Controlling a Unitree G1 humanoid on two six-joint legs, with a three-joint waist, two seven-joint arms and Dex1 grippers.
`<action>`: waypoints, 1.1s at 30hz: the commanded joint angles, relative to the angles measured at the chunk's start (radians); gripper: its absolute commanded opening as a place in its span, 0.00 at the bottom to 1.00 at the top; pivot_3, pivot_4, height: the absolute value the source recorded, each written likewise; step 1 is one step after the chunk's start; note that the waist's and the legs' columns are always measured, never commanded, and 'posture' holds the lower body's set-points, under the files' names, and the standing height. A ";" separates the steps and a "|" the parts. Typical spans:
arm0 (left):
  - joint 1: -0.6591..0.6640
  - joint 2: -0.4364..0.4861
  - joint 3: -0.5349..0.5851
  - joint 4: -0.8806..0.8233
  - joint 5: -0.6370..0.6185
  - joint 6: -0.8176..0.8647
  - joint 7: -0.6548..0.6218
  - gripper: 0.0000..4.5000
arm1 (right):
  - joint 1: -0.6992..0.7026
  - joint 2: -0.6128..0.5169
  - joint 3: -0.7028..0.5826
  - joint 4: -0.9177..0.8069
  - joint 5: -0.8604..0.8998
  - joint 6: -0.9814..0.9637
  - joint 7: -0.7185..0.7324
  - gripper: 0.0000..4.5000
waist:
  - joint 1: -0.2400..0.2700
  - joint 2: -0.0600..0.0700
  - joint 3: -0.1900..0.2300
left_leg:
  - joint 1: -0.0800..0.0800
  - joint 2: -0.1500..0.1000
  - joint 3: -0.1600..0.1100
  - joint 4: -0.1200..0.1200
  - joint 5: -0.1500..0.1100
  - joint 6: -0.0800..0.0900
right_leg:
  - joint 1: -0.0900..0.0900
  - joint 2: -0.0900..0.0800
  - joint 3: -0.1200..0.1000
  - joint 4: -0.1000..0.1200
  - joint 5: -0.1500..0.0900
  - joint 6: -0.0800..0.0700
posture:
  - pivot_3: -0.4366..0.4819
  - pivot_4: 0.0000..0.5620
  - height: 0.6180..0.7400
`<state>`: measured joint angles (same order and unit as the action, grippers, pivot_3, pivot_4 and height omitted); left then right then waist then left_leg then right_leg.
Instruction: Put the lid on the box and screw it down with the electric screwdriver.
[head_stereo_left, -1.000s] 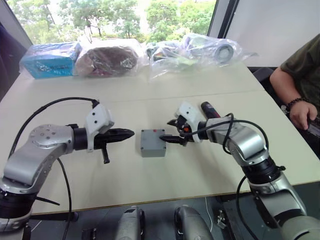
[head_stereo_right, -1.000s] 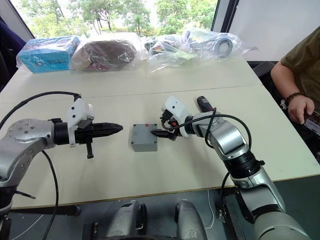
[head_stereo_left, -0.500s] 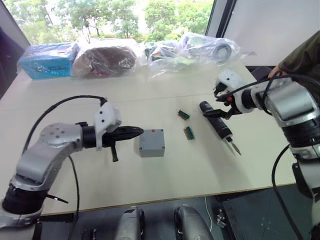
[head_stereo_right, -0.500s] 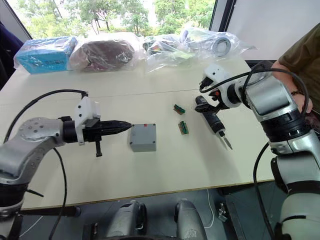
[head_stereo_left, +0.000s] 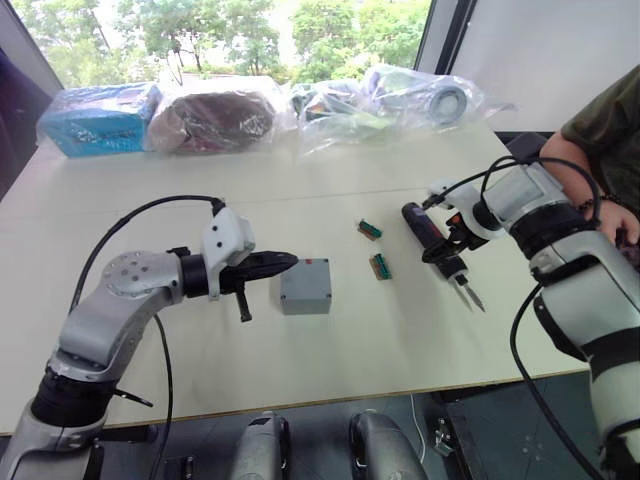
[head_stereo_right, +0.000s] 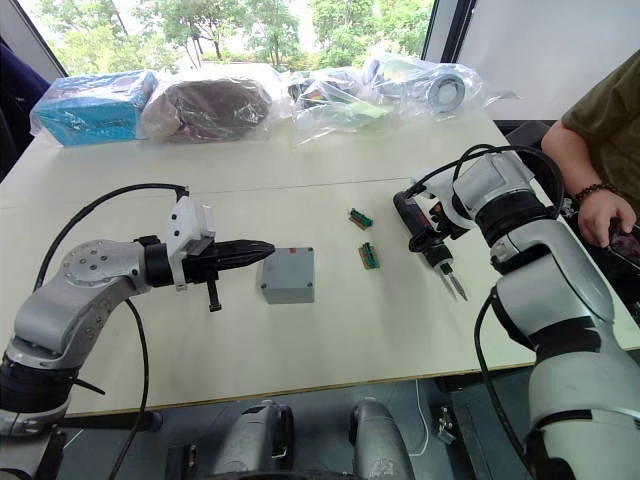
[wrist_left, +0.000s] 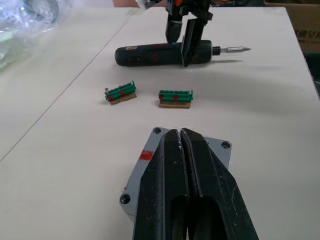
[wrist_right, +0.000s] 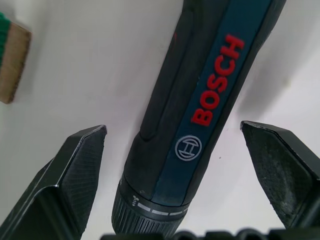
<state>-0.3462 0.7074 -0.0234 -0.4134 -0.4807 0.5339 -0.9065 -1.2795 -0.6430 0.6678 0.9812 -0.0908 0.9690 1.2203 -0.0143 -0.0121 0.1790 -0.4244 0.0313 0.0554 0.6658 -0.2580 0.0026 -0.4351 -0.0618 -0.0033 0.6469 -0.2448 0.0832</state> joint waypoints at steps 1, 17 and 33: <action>0.004 0.005 0.021 -0.044 -0.004 -0.003 0.017 0.00 | -0.031 0.023 -0.007 0.064 -0.055 -0.033 0.025 0.99 | 0.000 0.000 0.000 | 0.000 0.000 0.000 0.000 0.000 0.000 | 0.000 0.000 0.000 0.000 0.000 0.000 | 0.48 0.27 1.00; 0.017 0.070 0.041 0.004 -0.004 -0.018 -0.043 0.00 | -0.075 0.012 -0.272 -0.098 -0.053 -0.053 -0.109 0.41 | -0.003 0.003 0.002 | 0.000 0.000 0.000 0.000 0.000 0.000 | -0.001 0.000 0.000 0.001 0.000 0.000 | 0.48 0.27 1.00; -0.127 0.039 -0.092 0.221 0.058 -0.078 -0.199 0.00 | 0.500 0.451 -0.840 -1.307 0.397 -0.275 -0.535 0.41 | 0.010 0.000 0.000 | -0.001 -0.001 -0.002 0.000 0.001 -0.002 | 0.001 -0.001 -0.002 0.000 0.000 0.000 | 0.48 0.27 1.00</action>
<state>-0.4456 0.7632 -0.0877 -0.1983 -0.4311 0.4821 -1.0841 -0.8219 -0.2302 -0.1945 -0.2409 0.2724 0.7956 0.7120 -0.0045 -0.0122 0.1789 -0.4254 0.0307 0.0530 0.6656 -0.2566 0.0002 -0.4333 -0.0627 -0.0054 0.6463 -0.2446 0.0835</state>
